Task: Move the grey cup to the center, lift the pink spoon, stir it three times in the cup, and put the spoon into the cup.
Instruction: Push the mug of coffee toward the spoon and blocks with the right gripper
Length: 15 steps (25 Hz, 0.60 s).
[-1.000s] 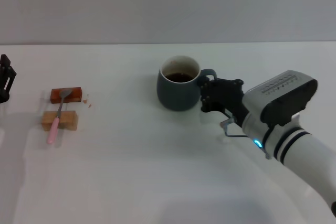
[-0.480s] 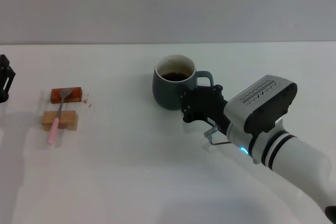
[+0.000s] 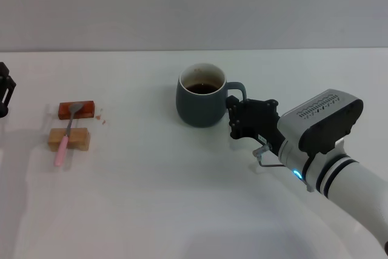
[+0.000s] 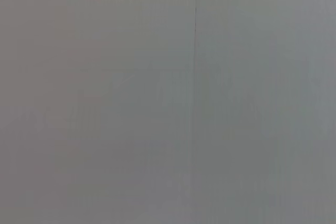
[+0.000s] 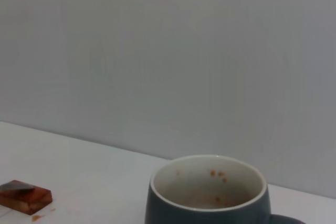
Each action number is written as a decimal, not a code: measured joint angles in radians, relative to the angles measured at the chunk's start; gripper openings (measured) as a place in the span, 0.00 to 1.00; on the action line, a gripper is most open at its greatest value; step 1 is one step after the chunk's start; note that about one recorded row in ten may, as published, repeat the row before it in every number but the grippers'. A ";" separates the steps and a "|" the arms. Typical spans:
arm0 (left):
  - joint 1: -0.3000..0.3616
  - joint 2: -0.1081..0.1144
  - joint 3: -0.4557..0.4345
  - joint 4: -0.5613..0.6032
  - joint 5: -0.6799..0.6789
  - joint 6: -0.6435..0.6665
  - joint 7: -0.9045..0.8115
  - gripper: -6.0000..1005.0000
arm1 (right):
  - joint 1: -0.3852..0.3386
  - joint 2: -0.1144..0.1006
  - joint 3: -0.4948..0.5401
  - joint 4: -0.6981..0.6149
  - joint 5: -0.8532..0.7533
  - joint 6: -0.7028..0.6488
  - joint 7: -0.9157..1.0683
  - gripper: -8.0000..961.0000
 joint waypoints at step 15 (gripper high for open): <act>0.006 0.000 0.000 -0.001 0.000 -0.002 0.000 0.85 | 0.015 -0.003 0.081 -0.039 0.002 0.001 0.002 0.01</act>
